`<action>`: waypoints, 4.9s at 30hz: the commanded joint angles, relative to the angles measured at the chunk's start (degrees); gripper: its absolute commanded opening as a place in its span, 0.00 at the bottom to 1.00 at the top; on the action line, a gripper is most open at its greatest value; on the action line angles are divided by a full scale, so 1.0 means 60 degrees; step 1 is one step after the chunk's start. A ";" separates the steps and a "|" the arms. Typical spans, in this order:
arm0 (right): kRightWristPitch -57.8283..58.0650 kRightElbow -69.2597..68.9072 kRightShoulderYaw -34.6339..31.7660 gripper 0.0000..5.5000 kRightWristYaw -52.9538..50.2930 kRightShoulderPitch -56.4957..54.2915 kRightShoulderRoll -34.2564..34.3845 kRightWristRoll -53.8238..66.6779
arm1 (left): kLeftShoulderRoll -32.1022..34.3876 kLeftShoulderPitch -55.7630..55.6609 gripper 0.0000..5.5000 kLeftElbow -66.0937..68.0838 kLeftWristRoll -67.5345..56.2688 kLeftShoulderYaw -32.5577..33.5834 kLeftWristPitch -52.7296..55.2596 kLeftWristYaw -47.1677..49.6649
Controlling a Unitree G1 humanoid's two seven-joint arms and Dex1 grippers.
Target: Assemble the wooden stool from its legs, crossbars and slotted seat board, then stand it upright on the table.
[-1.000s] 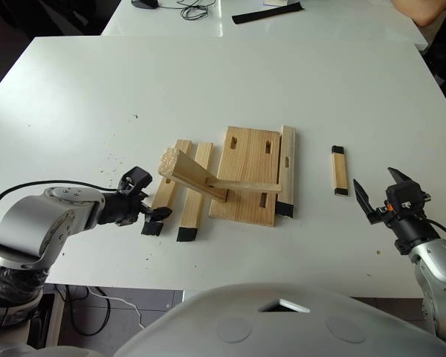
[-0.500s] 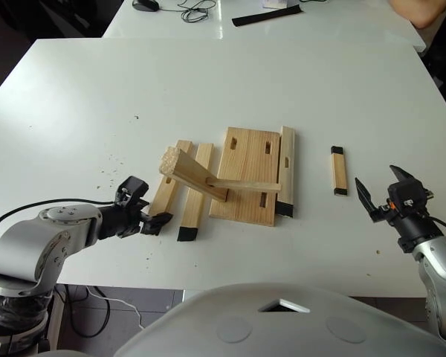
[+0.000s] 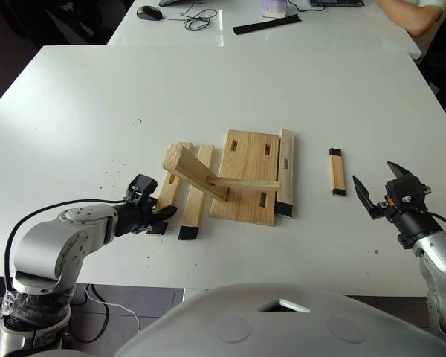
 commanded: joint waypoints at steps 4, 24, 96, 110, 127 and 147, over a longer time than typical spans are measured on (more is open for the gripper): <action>0.0110 0.0120 0.0070 0.69 0.0029 -0.0172 -0.0082 -0.0018 | -0.0287 0.0408 0.38 0.0821 0.0299 -0.0580 0.0040 0.0191; 0.0066 0.0889 0.0147 0.69 0.0191 -0.1355 -0.0376 0.0083 | -0.1551 -0.3499 0.37 0.4064 0.1526 0.0161 -0.3293 0.0991; 0.5806 0.1188 0.0707 0.58 0.2192 -1.1707 -0.3008 1.3641 | 0.0784 -0.7629 0.37 0.2057 -0.5854 0.0410 -0.3005 -0.6984; 0.5897 0.0835 0.0586 0.37 0.2423 -1.1429 -0.3403 1.3327 | 0.1125 -0.7550 0.37 0.2168 -0.5421 0.0062 -0.3318 -0.7273; 0.4460 0.0874 -0.0702 0.37 0.3754 -1.0134 -0.5217 0.9578 | 0.0861 -0.8668 0.67 0.4076 -0.3922 0.0096 -0.4285 -0.6056; 0.2668 -0.2174 0.0197 0.37 0.4969 -0.3999 -0.4513 0.6361 | 0.3015 -0.3228 0.67 0.4938 0.1289 -0.1587 -1.0077 -0.9445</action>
